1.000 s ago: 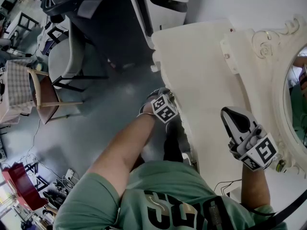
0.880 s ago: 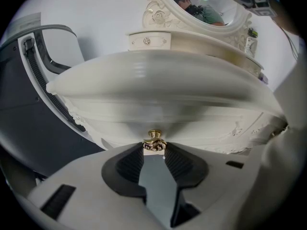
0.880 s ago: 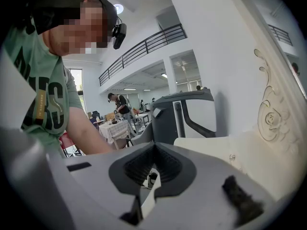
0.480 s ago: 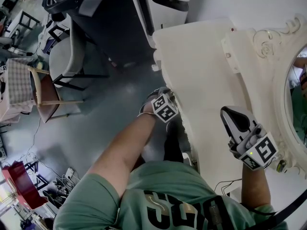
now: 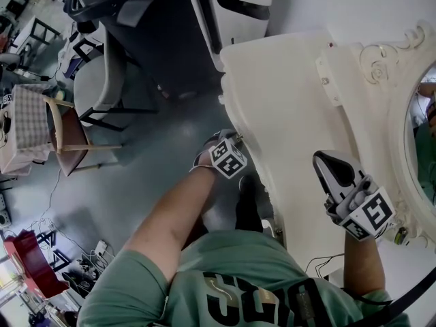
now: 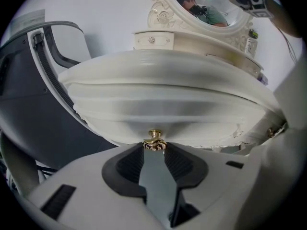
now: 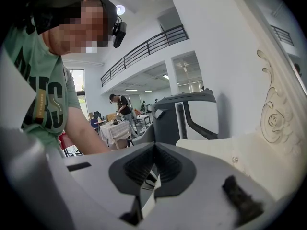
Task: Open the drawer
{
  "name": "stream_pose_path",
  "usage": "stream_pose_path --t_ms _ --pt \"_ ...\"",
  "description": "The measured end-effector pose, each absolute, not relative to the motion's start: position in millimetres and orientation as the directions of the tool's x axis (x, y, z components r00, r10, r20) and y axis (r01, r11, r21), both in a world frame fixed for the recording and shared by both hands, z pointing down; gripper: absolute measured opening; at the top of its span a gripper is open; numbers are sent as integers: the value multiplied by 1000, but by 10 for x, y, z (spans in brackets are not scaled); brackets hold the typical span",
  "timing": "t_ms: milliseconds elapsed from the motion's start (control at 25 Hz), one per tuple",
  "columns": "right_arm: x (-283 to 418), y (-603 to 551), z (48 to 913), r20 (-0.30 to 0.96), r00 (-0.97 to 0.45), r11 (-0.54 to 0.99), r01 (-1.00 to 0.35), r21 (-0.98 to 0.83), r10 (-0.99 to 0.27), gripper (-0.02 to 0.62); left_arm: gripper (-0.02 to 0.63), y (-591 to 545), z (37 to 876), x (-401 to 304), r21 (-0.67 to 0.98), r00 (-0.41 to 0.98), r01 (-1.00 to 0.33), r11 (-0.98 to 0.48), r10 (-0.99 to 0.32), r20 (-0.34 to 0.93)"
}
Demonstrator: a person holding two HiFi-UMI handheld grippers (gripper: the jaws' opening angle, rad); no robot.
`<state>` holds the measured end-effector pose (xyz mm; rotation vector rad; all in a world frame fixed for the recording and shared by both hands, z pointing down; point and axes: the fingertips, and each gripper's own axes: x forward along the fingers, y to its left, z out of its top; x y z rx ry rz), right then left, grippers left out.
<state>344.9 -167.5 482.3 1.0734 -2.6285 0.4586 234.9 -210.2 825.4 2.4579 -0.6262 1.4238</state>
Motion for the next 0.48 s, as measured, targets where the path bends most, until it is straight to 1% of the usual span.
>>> stream_pose_path --t_ms 480 --pt "3262 -1739 4787 347 -711 698 -691 -186 -611 11 140 -2037 8253 2105 -5 429 -492 -871 -247 869"
